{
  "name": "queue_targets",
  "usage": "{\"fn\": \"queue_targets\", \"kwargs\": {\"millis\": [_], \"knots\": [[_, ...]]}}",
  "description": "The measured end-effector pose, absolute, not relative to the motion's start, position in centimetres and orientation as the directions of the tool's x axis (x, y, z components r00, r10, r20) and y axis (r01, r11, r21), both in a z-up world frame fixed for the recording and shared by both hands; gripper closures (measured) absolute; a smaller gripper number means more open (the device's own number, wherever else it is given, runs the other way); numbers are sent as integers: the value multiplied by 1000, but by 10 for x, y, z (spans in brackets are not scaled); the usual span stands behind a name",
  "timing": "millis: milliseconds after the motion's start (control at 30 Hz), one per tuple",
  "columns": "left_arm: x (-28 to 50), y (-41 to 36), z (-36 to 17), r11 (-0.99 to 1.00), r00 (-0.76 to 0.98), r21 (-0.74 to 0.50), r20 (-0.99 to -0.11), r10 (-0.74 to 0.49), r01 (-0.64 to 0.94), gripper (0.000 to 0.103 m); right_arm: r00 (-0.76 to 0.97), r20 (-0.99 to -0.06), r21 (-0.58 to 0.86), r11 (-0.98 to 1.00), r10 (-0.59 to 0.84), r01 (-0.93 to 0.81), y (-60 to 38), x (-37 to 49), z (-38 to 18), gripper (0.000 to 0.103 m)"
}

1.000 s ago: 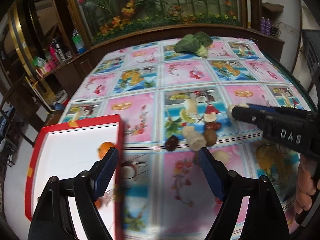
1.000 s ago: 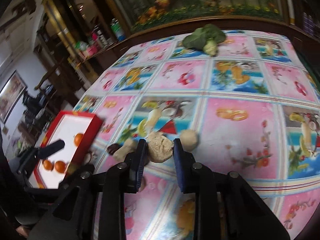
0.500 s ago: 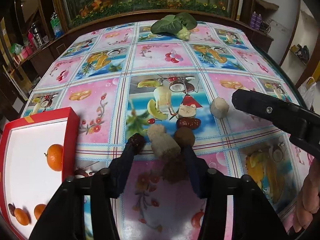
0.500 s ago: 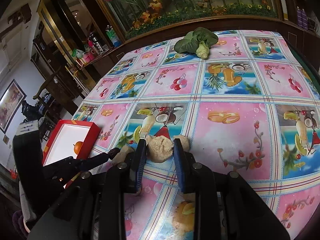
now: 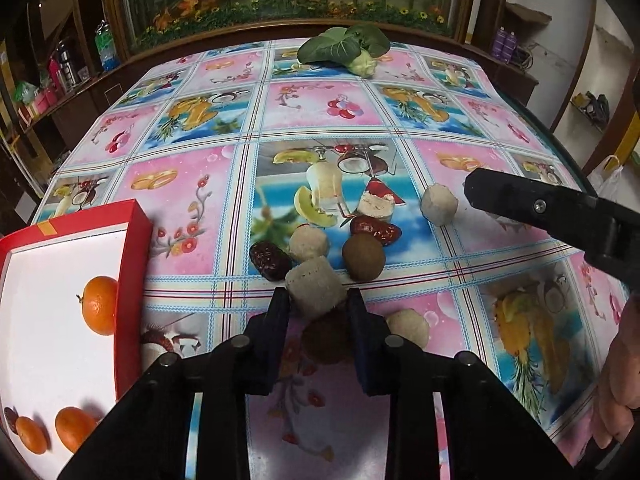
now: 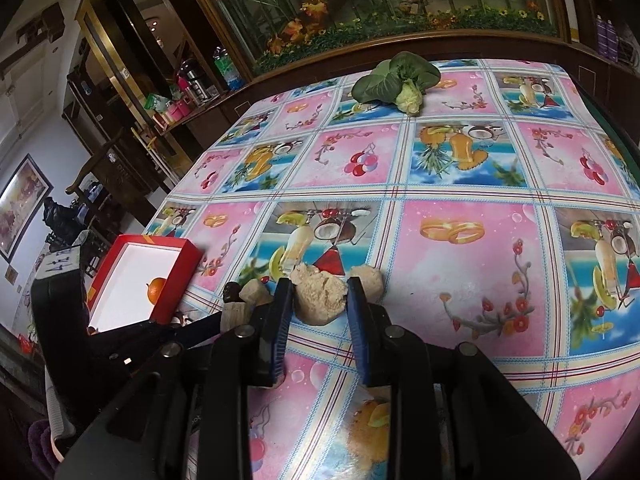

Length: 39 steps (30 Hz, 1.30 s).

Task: Organize fruits
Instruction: 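Carry both beige blocks into the tray and open both grippers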

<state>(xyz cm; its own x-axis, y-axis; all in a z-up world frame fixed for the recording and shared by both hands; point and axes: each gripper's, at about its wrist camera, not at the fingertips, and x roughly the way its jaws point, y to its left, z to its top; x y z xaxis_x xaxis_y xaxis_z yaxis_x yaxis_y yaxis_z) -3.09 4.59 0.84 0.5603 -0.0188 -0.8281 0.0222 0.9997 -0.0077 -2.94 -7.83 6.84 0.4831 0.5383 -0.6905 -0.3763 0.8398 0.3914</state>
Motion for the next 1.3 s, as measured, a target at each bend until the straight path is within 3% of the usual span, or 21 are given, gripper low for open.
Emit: {"fn": "queue_targets", "kwargs": {"millis": [233, 833, 1300], "knots": [[-62, 58, 32, 1000, 628, -8, -778, 9, -24, 75, 478, -673, 358, 815, 564, -457, -60, -45, 71, 74], [-169, 148, 69, 944, 695, 104, -653, 302, -313, 75, 454, -587, 342, 714, 670, -611, 12, -94, 87, 73], [-188, 175, 72, 913, 695, 107, -615, 373, -395, 75, 345, -549, 381, 596, 761, -707, 91, -142, 90, 73]]}}
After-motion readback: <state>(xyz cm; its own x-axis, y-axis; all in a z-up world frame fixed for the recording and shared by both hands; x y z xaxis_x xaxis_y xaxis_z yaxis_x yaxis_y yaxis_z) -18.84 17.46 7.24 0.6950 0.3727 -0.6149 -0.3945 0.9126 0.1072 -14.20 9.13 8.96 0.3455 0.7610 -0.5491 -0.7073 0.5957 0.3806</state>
